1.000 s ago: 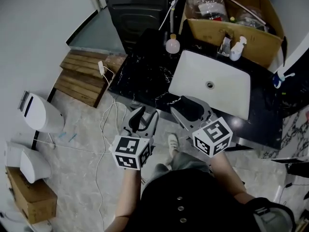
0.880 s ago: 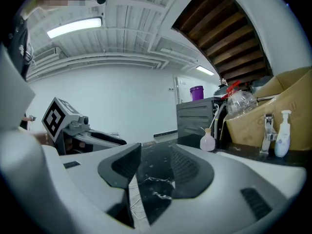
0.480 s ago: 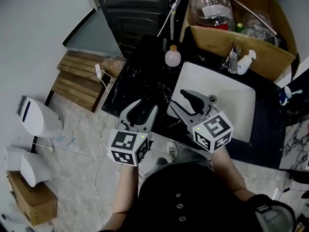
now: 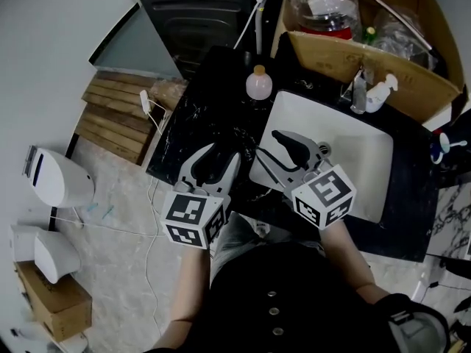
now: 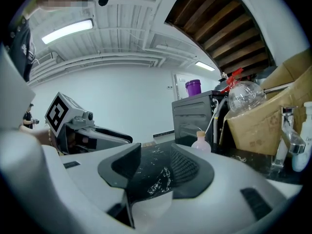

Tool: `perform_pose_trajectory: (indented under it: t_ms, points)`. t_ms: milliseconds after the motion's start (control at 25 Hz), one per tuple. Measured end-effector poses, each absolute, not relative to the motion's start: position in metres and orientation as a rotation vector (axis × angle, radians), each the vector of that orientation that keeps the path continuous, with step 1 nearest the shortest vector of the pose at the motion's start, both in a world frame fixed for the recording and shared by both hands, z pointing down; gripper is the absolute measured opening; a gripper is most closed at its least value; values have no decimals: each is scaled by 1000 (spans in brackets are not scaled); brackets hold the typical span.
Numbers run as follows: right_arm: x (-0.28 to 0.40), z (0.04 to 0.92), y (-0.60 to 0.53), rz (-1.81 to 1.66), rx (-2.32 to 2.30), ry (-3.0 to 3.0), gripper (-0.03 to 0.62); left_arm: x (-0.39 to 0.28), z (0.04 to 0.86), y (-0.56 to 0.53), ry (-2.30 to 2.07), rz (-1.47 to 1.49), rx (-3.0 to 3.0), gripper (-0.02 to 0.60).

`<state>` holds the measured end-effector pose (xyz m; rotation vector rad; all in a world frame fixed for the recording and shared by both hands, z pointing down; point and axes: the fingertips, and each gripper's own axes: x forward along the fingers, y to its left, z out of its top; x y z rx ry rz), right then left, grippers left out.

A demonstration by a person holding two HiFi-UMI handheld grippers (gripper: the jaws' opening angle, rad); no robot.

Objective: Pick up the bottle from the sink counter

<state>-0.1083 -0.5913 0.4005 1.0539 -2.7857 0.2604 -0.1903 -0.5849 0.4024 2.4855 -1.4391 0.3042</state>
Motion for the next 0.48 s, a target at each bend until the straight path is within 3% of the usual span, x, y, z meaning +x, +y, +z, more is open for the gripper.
perform_pose_trajectory:
  t_ms: [480]
  points:
    - [-87, 406, -605, 275, 1157, -2716, 181, -175, 413, -613, -1340, 322, 2479, 170]
